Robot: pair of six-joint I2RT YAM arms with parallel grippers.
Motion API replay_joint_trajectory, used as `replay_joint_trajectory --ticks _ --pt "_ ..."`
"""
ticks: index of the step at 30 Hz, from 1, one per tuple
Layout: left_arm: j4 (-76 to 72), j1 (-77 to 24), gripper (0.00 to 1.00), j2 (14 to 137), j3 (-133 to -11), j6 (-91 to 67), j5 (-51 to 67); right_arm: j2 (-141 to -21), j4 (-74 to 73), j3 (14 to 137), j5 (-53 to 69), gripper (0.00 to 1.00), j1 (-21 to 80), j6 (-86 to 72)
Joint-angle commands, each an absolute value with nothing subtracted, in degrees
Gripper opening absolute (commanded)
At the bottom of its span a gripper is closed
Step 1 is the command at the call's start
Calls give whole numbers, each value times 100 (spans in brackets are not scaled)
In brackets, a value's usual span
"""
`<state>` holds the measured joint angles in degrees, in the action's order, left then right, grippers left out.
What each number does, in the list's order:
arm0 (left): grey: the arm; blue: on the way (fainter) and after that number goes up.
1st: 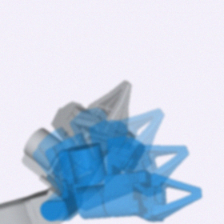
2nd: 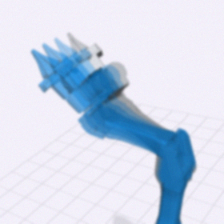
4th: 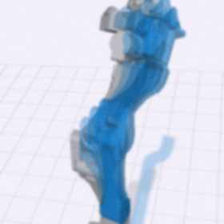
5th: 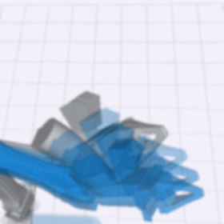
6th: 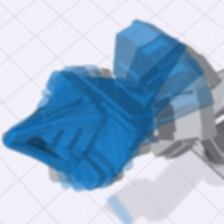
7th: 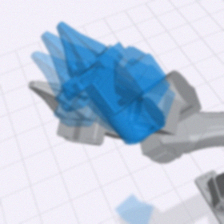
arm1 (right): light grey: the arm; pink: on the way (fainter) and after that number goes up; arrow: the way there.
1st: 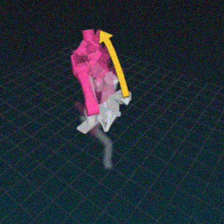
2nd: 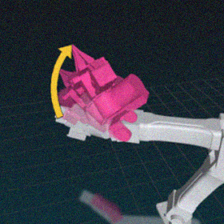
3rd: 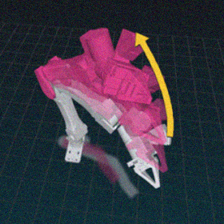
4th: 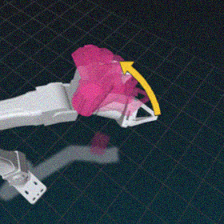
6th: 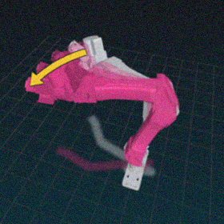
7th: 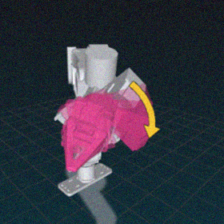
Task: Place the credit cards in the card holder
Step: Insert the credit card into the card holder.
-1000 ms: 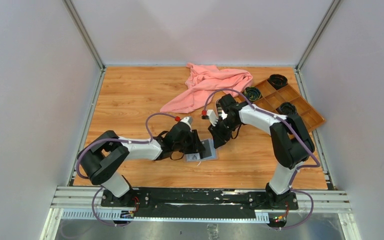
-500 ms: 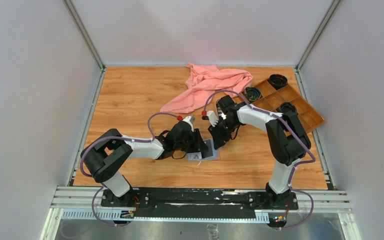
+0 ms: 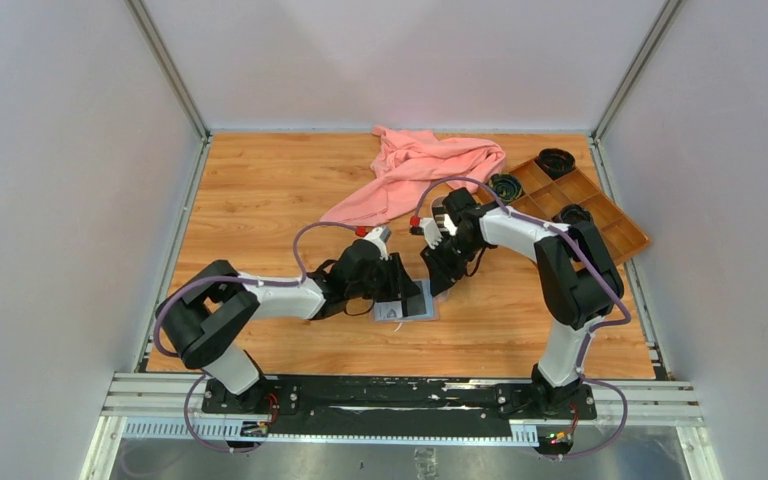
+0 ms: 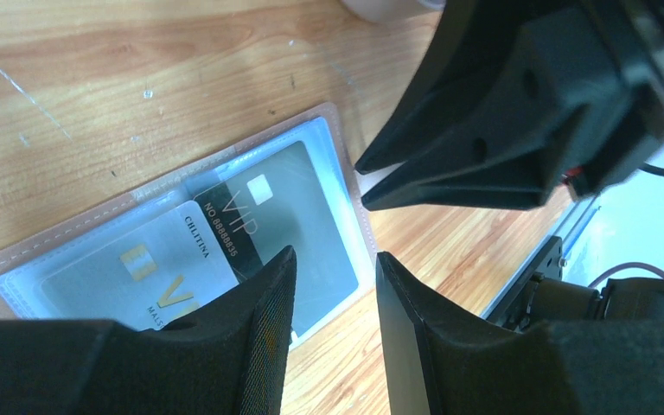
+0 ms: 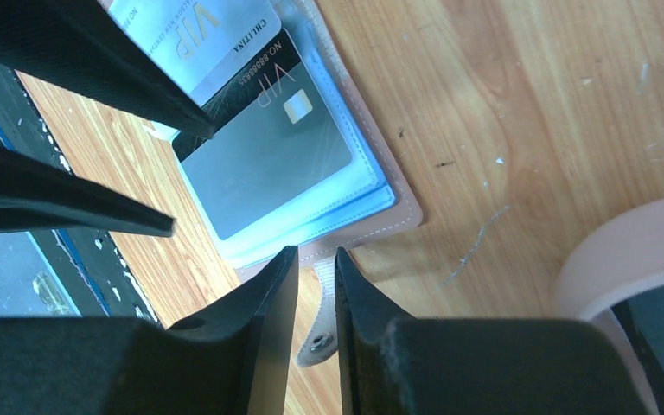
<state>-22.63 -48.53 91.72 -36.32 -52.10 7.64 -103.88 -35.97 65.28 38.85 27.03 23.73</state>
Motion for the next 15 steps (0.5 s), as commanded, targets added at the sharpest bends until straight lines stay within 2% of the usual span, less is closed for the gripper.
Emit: replay_joint_trajectory --ticks 1,9,15 --pt "-2393 -4895 43 8697 -3497 -4887 486 -10213 -3697 6515 4164 26 2551 2382" --pt "-2382 -4887 40 8551 -3175 -4657 248 -10207 -3695 6495 5131 29 2403 2225" --pt "-2385 -4887 37 8998 -3304 -4624 358 -10390 -3691 6504 5146 29 2365 2107"
